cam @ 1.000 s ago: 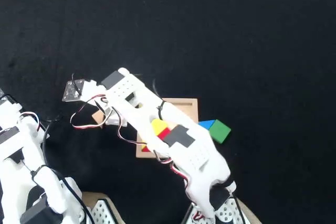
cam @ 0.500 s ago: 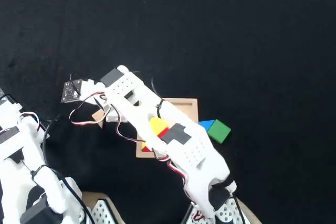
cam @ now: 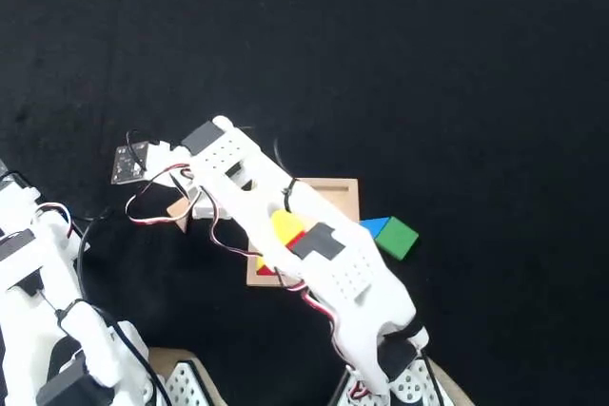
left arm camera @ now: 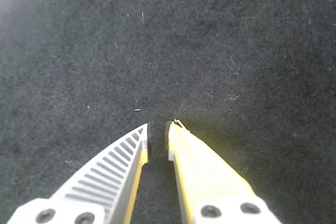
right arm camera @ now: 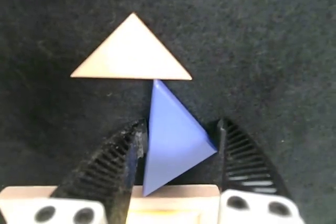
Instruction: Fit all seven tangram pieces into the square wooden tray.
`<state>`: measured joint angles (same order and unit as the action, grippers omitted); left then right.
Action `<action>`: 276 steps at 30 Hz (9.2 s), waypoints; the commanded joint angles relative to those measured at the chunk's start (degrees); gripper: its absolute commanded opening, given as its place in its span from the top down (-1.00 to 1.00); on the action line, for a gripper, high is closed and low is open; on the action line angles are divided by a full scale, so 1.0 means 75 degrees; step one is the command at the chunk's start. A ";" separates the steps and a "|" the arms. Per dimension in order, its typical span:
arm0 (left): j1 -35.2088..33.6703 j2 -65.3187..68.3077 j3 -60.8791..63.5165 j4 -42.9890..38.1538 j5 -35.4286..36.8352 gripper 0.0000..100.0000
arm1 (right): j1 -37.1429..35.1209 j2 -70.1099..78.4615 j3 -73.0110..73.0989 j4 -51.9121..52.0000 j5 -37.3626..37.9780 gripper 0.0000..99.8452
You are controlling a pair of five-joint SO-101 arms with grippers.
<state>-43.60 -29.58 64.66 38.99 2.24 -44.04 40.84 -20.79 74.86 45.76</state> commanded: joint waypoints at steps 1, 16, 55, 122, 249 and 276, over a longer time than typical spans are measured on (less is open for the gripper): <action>0.0018 -0.0023 -0.0111 -0.0129 0.0059 0.84 | 0.0164 -0.0147 -0.0815 0.0692 -0.0105 0.62; 0.0018 -0.0035 -0.0111 -0.0129 0.0059 0.84 | 0.1899 -0.3159 -0.1108 0.3305 -0.0914 0.62; 0.0182 -0.0023 -0.0111 -0.0129 0.0023 0.84 | -0.0164 -0.0873 0.0334 0.0281 -0.5380 0.45; 0.0182 -0.0023 -0.0111 -0.0129 0.0023 0.84 | -0.0199 -0.1412 0.1037 0.0047 -0.5849 0.45; 0.0264 -0.0070 0.0053 -0.0399 0.0023 0.84 | 0.3845 -0.7355 0.8692 -0.3446 -0.1231 0.65; 0.0264 -0.0070 0.0053 -0.0399 0.0023 0.84 | 0.4009 -0.6769 0.8516 -0.3903 -0.1606 0.65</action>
<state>-42.46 -29.58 65.63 36.79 2.24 -12.92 -10.07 46.55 46.64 34.42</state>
